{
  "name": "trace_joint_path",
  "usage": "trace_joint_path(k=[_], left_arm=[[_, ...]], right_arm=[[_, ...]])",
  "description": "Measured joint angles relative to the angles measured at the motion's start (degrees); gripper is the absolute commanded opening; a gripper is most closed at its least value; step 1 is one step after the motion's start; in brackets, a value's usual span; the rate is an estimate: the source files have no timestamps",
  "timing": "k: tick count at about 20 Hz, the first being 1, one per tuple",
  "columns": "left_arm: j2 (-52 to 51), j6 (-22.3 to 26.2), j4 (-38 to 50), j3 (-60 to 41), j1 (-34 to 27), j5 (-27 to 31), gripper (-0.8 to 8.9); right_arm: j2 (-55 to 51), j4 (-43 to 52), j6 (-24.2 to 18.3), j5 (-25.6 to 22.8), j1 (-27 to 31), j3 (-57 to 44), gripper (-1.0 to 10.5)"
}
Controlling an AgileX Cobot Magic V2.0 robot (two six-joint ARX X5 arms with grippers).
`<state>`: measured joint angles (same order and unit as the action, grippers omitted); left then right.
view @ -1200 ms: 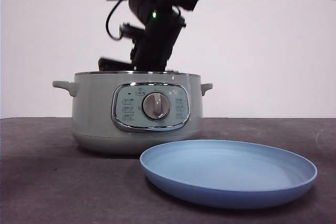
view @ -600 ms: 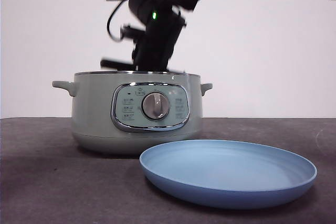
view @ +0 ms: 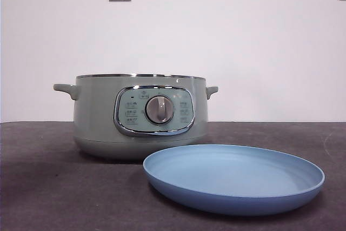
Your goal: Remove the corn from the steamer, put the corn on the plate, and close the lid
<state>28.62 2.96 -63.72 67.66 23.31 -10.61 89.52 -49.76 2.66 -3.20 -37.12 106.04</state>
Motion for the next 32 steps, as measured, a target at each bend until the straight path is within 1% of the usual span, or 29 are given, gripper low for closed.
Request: trace_joint_path(k=[2, 4, 9, 13, 16, 19, 20, 22, 24, 28, 30, 32], left_arm=[[0.00, 0.02, 0.02, 0.00, 0.00, -0.02, -0.09], [0.00, 0.00, 0.00, 0.00, 0.00, 0.00, -0.09], [0.00, 0.00, 0.00, 0.00, 0.00, -0.02, -0.08], [0.00, 0.00, 0.00, 0.00, 0.00, -0.02, -0.08], [0.00, 0.00, 0.00, 0.00, 0.00, -0.02, -0.09], [0.00, -0.02, 0.00, 0.00, 0.00, 0.00, -0.09], [0.00, -0.02, 0.00, 0.00, 0.00, -0.02, -0.08], [0.00, -0.02, -0.02, 0.00, 0.00, 0.00, -0.09], [0.00, -0.02, -0.02, 0.00, 0.00, 0.00, -0.08], [0.00, -0.02, -0.02, 0.00, 0.00, 0.00, -0.09], [0.00, -0.02, -0.02, 0.00, 0.00, -0.02, -0.08], [0.00, -0.02, -0.02, 0.00, 0.00, 0.00, -0.09]], right_arm=[[-2.60, 0.24, -0.37, 0.00, 0.59, -2.69, -0.2], [-5.70, 1.79, -0.33, -0.02, 1.16, -7.80, -0.2], [-14.08, 10.88, 1.73, 0.00, 2.03, -24.41, -0.2], [-19.58, 18.71, 4.92, 0.17, 2.64, -39.01, -0.2], [-19.41, 23.74, 7.37, 0.20, 2.69, -47.76, -0.2], [-18.01, 32.79, 11.85, 2.84, 2.69, -57.86, -0.2], [-17.79, 36.26, 13.66, 3.06, 2.67, -60.08, -0.2], [-17.40, 41.29, 16.72, 2.99, 2.64, -63.49, -0.2], [-16.41, 43.74, 18.64, 2.82, 2.64, -65.70, -0.2], [-11.37, 48.85, 21.88, 2.75, 2.47, -67.28, -0.2], [-8.00, 51.32, 22.69, 2.62, 1.68, -67.28, -0.2], [-4.61, 52.39, 23.76, 1.46, 0.66, -67.28, -0.2]])
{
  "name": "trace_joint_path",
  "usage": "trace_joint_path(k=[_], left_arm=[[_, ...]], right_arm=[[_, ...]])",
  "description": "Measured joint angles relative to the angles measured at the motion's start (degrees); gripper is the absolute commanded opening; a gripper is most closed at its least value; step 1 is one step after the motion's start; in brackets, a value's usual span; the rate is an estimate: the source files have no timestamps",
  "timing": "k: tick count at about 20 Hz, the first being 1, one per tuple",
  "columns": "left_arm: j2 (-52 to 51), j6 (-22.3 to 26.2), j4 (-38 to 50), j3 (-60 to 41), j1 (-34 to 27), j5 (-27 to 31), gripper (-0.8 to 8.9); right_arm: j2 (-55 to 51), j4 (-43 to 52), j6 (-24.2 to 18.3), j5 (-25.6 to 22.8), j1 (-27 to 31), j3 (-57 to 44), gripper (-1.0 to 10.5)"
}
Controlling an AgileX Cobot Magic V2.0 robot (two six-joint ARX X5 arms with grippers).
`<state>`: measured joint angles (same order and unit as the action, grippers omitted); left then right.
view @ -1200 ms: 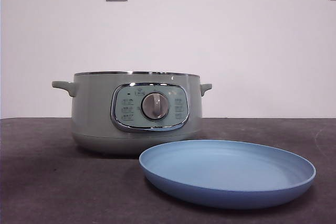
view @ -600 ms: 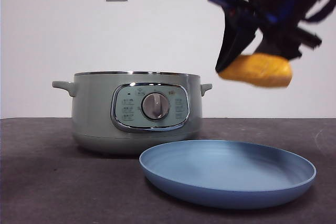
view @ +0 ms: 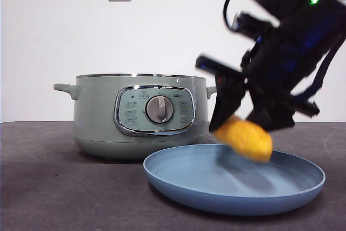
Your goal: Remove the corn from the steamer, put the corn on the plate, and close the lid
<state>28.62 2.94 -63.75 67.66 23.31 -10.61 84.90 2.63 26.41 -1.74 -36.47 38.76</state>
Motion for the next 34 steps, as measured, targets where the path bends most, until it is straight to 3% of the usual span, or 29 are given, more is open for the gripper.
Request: trace_joint_path(k=[8, 10, 14, 18, 23, 29, 34], left_arm=[[0.00, 0.00, 0.00, 0.00, 0.00, 0.00, -0.08], [0.00, 0.00, 0.02, 0.00, 0.00, 0.02, -0.09], [0.42, 0.00, 2.34, 0.00, 0.00, 0.00, -0.09], [3.02, 0.00, 6.99, 0.00, 0.00, 0.00, -0.09], [9.51, -0.02, 14.49, 0.00, 0.00, -0.04, -0.08], [20.65, 0.00, 30.86, 0.00, -0.02, -1.97, -0.08], [29.86, 0.02, 39.30, 0.00, 0.09, -3.48, -0.08]], right_arm=[[6.54, 2.80, 2.14, -3.32, -1.40, -0.31, -0.1], [6.54, 2.51, 2.36, -4.20, -1.44, -0.31, 1.0], [6.54, 2.45, 2.32, -4.24, -1.44, -0.28, 5.2], [4.79, 0.52, 2.08, -3.69, -1.44, -0.28, 5.7], [-9.62, -6.84, 0.26, -2.80, -1.44, -0.42, 5.7], [-34.14, -22.21, -2.89, -2.95, -1.44, -0.42, 5.7], [-46.34, -28.00, -3.41, -2.93, -1.44, -0.42, 5.7]])
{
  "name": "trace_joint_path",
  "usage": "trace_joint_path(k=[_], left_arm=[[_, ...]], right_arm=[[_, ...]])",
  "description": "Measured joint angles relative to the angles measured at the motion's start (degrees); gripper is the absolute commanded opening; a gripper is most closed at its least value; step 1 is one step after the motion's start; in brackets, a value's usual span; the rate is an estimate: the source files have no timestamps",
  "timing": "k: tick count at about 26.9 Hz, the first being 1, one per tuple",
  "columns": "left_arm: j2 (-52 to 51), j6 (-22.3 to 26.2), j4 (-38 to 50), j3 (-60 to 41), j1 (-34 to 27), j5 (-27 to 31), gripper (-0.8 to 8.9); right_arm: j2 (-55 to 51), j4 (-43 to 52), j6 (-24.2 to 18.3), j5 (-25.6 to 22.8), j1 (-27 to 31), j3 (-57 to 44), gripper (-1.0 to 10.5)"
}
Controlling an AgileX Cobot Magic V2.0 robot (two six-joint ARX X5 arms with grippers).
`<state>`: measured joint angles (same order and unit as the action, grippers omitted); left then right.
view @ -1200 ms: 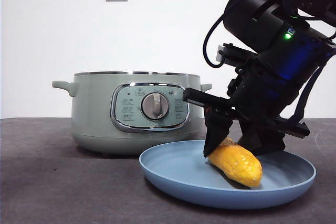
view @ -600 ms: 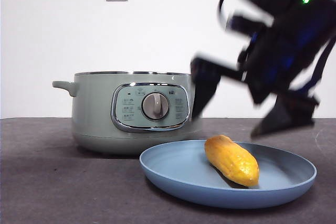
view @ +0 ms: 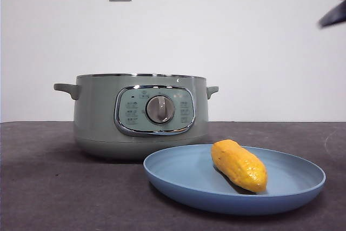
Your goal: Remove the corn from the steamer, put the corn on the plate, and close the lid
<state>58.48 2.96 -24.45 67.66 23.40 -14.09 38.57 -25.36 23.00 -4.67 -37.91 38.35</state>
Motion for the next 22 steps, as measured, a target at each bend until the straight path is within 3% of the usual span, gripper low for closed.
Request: trace_joint_path(k=[8, 22], left_arm=[[15.45, 0.00, 15.21, 0.00, 0.00, 0.35, -0.09], [31.91, 1.09, 28.00, 0.00, 0.02, 0.59, -0.09]], right_arm=[[-10.62, -9.99, -0.11, 0.00, 0.00, 0.00, 5.7], [-10.91, -14.25, -0.11, 0.17, 0.00, 0.00, 5.7]])
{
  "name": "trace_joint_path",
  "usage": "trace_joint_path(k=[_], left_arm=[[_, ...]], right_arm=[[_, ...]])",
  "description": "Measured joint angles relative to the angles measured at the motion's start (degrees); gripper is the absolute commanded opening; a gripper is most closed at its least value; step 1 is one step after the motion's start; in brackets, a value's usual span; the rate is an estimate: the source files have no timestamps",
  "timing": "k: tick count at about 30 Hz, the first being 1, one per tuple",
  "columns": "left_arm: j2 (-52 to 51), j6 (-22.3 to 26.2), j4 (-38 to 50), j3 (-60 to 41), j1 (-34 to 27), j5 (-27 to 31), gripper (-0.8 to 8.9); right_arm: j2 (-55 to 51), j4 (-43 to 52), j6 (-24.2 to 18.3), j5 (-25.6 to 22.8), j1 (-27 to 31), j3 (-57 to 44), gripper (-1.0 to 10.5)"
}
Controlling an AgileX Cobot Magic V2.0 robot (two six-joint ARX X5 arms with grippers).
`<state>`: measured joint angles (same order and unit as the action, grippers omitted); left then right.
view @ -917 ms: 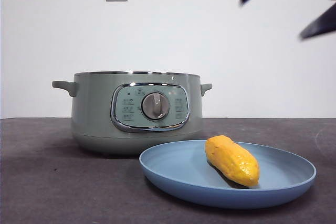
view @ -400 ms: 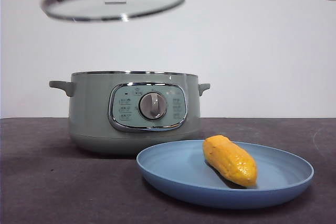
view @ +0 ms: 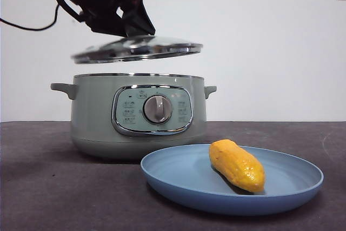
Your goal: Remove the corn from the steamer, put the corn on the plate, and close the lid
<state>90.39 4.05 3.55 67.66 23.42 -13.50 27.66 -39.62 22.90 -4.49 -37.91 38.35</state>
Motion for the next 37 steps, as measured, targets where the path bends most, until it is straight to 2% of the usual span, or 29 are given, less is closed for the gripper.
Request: trace_joint_path(k=[14, 37], left_arm=[[3.91, 0.00, 2.51, 0.00, 0.00, 0.35, -0.09], [6.14, 1.49, -0.46, 0.92, 0.07, 0.46, 0.03]], right_arm=[[0.00, -0.04, 0.00, 0.00, 0.00, 0.00, 5.7], [0.00, -0.09, 0.00, 0.00, 0.00, 0.00, 5.7]])
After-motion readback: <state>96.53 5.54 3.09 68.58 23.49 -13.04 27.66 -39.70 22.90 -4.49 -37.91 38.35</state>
